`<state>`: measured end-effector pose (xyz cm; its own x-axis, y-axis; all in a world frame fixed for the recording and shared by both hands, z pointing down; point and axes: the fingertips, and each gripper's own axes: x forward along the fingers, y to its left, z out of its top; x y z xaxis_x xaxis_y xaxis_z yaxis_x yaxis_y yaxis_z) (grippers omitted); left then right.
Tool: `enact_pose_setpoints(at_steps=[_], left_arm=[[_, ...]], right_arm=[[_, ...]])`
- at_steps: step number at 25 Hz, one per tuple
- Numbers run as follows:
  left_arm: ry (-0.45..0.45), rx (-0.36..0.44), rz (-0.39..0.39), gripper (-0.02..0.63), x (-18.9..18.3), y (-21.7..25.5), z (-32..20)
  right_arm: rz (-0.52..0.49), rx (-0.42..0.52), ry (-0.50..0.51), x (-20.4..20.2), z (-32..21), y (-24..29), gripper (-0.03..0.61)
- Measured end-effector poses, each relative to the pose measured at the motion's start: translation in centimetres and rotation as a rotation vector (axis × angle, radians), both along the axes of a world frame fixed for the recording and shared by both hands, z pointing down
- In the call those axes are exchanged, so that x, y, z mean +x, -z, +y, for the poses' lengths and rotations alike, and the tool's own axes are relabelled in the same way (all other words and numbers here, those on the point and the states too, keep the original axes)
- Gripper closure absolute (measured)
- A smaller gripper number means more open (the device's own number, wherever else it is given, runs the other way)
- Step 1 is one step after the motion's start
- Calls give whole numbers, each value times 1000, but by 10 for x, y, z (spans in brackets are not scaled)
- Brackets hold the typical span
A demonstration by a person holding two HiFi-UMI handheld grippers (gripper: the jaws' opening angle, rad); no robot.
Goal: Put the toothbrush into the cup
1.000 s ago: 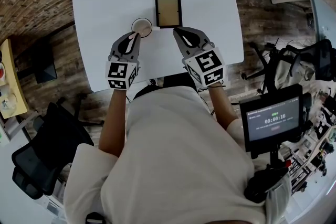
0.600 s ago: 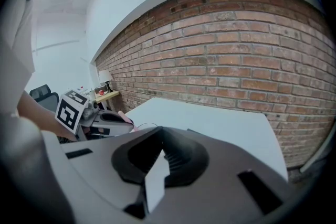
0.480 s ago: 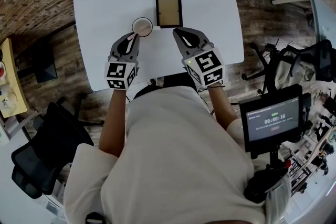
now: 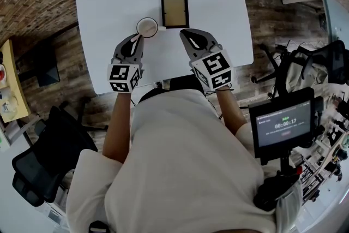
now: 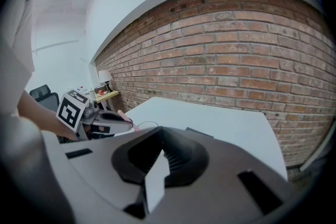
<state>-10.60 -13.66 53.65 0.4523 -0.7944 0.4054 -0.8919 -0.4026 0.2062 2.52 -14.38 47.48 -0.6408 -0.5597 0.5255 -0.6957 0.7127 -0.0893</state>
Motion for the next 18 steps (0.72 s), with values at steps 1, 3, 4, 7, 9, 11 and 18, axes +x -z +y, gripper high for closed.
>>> enact_pose_setpoints(at_steps=[1,3,4,7,9,11,18], left_arm=[[2,-2,2,560,-1,-1,0],[7,-5,7,560,-1,-2,1],[9,-7,11,560,-1,-2,2],[16,-9,19,560,-3,-3,3],[17,-8,18,560,-3,-3,4],[18,-7,16,560,-4,-4,4],[30,-11,18,560,-6,-7,8]], right_arm=[[0,0,1,0,0,0,575],[1,0,2,0,0,-1,575],[1,1,3,0,1,-1,575],[0,2,6,0,1,-1,575],[0,1,9,-1,2,-2,575],[1,1,11,-2,3,-2,575],[2,-2,17,-3,4,-4,575]])
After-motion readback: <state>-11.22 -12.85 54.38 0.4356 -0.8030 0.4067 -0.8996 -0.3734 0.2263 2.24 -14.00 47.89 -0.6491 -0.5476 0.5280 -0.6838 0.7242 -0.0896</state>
